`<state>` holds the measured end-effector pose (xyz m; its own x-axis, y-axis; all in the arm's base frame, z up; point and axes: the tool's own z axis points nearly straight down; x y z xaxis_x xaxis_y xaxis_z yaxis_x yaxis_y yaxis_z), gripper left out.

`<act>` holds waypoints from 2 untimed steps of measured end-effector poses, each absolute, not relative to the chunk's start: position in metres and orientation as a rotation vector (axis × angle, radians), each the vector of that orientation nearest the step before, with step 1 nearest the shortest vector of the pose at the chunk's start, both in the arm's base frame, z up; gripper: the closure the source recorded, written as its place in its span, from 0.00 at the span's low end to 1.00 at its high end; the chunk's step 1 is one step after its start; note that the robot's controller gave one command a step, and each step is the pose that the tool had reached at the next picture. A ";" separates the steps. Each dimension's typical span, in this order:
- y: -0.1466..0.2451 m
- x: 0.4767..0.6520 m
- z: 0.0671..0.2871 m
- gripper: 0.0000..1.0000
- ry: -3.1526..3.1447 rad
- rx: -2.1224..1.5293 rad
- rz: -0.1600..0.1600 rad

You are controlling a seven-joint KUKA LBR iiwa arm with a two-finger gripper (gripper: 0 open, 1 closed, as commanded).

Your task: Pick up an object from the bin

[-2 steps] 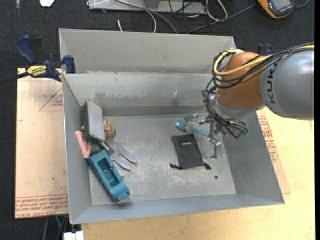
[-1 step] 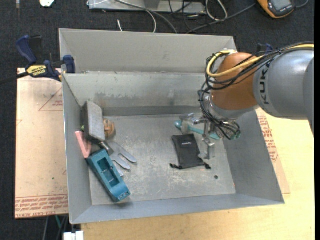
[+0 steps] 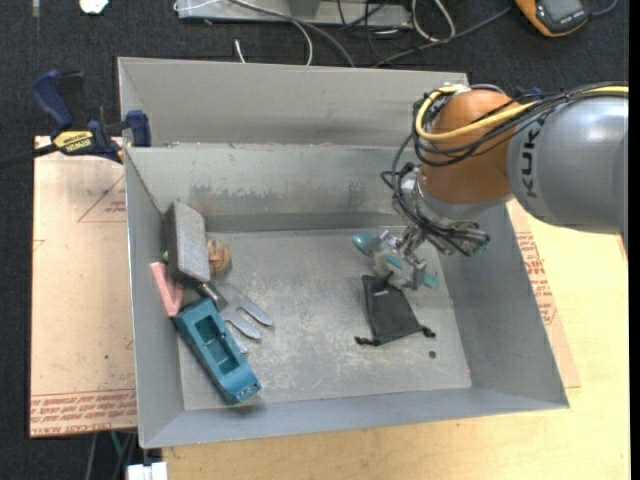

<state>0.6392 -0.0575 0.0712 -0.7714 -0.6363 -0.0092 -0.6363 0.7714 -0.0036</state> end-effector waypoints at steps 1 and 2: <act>-0.058 0.639 0.071 1.00 2.947 -1.059 0.000; -0.065 0.636 0.133 1.00 2.926 -1.123 0.004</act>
Offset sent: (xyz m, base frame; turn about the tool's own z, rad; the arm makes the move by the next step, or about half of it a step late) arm -0.0027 -0.0120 0.0921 -0.0638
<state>0.6363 -0.0648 0.1333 -0.7432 -0.6690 -0.0080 -0.6690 0.7433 -0.0004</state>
